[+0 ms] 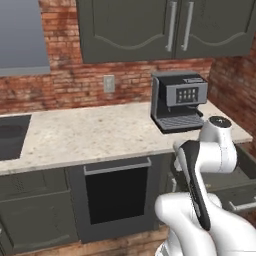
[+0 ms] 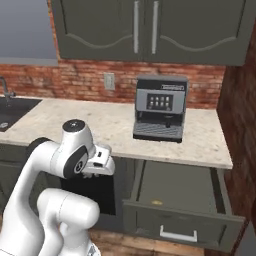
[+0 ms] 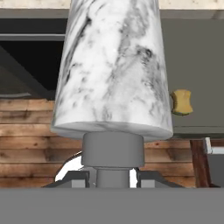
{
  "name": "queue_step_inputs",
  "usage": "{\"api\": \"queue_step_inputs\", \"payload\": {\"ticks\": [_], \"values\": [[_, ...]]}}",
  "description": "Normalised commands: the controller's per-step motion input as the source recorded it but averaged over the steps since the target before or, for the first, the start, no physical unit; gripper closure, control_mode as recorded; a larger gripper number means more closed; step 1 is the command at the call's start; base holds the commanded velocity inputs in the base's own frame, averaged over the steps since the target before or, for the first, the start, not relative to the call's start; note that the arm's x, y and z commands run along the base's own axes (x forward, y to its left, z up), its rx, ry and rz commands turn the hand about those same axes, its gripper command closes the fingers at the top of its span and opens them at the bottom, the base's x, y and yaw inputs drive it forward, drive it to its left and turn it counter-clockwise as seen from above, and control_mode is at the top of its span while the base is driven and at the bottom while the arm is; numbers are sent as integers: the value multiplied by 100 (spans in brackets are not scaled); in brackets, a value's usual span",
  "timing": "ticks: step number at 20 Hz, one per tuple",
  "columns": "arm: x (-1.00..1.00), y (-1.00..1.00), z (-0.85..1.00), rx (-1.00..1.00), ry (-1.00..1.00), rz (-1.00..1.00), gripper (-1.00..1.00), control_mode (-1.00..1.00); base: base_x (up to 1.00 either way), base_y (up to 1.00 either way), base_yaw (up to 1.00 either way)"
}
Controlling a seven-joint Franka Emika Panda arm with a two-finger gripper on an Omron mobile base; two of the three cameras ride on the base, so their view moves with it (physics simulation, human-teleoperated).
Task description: Restock the sink supplies by placing the sponge and soap dispenser on the counter and next to the sink. Make sure the soap dispenser is upright.
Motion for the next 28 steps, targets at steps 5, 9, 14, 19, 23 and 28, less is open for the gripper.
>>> {"api": "queue_step_inputs", "payload": {"ticks": [5, 9, 14, 19, 23, 28], "values": [[0, 0, 0, 0, 0, 0, 100, 100, 13, 100, 12], [0, 0, 0, 0, 0, 0, 100, 100, 45, 100, 14], [0, 0, 0, 0, 0, 0, 100, 100, 80, 97, 16], [0, 0, 0, 0, 0, 0, 100, 100, 86, 32, 7], [11, -7, 2, 0, 0, 2, 100, -100, 44, 3, 4], [43, -10, 39, -4, 2, 19, 100, -100, 0, 0, 0]]}}
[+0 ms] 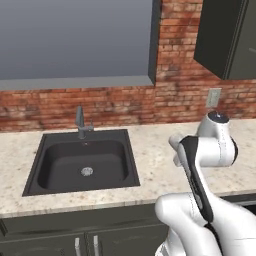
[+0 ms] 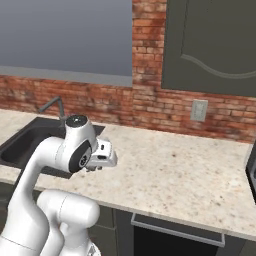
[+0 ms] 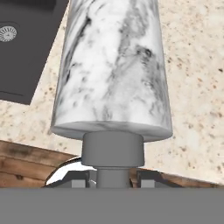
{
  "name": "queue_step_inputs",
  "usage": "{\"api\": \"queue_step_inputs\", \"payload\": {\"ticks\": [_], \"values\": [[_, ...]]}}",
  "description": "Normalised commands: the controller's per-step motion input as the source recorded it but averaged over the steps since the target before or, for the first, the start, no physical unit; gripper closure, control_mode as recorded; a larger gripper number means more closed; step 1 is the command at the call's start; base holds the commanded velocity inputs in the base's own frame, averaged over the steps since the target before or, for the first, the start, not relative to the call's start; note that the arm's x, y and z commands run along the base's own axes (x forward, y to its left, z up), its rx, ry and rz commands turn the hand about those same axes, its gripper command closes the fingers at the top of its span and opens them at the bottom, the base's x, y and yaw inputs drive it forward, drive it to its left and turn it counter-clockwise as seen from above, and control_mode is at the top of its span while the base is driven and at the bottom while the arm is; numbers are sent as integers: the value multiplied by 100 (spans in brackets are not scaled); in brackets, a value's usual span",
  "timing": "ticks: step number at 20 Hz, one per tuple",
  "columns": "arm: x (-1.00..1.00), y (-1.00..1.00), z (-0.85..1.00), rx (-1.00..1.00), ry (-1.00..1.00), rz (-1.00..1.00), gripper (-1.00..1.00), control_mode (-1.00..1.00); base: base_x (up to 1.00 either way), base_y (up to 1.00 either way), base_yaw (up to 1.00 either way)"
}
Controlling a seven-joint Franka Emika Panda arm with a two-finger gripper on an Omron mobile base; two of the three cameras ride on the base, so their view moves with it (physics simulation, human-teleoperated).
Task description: Restock the sink supplies by placing the sponge and soap dispenser on the counter and next to the sink. Make sure the soap dispenser is upright.
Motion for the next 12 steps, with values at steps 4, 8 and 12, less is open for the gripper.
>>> {"api": "queue_step_inputs", "payload": {"ticks": [4, 8, 12], "values": [[43, 7, 53, -23, 7, 26, 100, -100, 0, 0, 0], [28, 13, 51, -34, 3, 28, 100, -100, 0, 0, 0], [27, 6, 2, -68, 23, 25, 100, -100, 0, 0, 0]]}}
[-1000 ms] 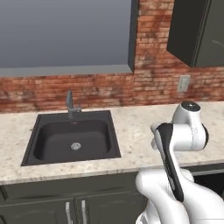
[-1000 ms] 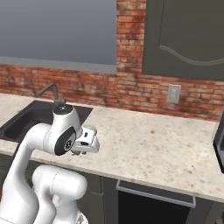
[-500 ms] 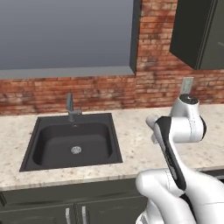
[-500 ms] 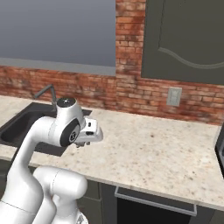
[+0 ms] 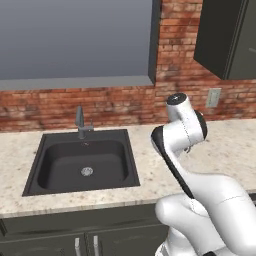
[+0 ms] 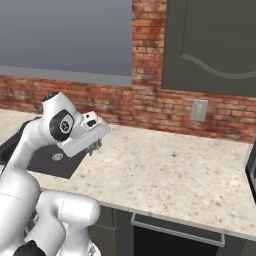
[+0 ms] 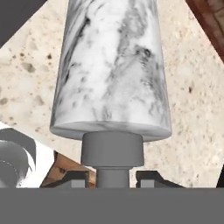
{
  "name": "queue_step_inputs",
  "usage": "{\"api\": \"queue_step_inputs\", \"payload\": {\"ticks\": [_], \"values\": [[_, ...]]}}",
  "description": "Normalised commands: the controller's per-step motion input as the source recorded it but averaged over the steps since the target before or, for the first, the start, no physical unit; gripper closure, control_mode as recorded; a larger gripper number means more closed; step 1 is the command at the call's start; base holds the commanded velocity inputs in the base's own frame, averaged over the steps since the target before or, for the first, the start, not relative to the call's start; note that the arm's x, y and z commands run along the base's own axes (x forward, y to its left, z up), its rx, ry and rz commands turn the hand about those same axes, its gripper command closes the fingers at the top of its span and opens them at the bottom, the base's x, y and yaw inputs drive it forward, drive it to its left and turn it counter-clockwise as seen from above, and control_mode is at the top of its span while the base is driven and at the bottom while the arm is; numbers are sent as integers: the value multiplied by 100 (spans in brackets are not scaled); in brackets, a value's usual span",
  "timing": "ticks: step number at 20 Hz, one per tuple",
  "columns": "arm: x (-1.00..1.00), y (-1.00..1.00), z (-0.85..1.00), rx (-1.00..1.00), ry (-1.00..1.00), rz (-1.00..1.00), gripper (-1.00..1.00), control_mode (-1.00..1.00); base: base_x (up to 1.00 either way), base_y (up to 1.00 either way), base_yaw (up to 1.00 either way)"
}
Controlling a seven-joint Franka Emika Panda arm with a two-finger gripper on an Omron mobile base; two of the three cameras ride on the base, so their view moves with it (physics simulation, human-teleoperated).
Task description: Restock the sink supplies by placing the sponge and soap dispenser on the counter and next to the sink. Make sure the soap dispenser is upright.
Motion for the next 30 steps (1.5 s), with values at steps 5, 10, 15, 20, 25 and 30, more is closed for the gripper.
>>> {"api": "queue_step_inputs", "payload": {"ticks": [5, 10, 15, 20, 25, 30], "values": [[36, 2, -3, -59, 40, 37, 100, -100, 0, 0, 0], [37, 0, -15, -37, 47, 45, 100, -100, 0, 0, 0], [54, 30, -30, -22, 41, 36, 100, -100, 0, 0, 0], [34, 73, -33, -25, 27, 13, 100, -100, 0, 0, 0], [3, 24, -27, -10, 1, 1, 100, -100, 0, 0, 0], [4, 0, -31, 0, -8, 0, 100, -100, 0, 0, 0]]}}
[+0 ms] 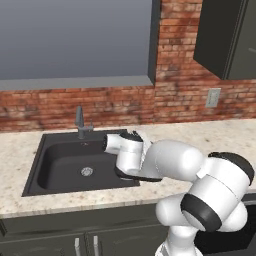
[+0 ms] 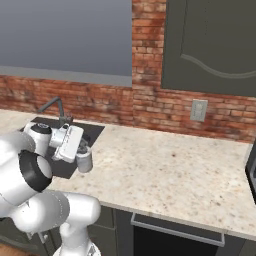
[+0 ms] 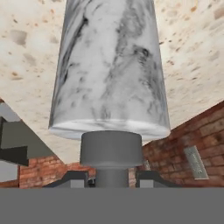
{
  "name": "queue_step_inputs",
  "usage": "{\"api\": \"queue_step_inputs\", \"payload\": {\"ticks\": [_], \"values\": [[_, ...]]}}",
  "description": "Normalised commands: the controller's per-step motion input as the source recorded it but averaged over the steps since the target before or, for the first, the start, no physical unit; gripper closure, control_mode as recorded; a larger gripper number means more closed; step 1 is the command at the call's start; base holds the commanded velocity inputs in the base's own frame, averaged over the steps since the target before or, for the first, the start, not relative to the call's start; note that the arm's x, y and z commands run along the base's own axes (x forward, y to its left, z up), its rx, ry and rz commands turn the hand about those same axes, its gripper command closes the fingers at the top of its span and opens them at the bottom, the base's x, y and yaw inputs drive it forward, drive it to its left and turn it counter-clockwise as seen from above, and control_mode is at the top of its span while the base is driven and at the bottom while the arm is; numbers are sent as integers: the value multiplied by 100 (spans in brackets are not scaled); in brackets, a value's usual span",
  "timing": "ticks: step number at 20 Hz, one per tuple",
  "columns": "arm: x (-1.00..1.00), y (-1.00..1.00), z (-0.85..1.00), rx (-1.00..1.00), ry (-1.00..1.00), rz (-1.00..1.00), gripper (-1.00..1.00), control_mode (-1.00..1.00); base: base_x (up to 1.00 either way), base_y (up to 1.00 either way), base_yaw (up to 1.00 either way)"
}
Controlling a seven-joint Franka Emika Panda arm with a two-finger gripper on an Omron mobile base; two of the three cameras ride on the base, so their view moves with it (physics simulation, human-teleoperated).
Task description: Restock the sink supplies by placing the sponge and soap dispenser on the counter and next to the sink. Make sure the soap dispenser is upright.
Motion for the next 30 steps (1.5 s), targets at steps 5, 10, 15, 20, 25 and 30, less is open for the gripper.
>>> {"api": "queue_step_inputs", "payload": {"ticks": [5, 10, 15, 20, 25, 30], "values": [[9, 0, -48, 0, -7, 0, 100, -100, 0, 0, 0], [42, 0, -29, 0, 0, 0, 100, -100, 0, 0, 0], [-1, 0, -26, 0, -1, 3, 100, -100, 0, 0, 0], [-43, 0, -10, 0, -3, 0, -100, -100, 0, 0, 0], [-1, 3, 0, 0, 0, 0, -100, -100, 0, 0, 0], [3, 0, 0, 0, 0, 0, -100, -100, 0, 0, 0]]}}
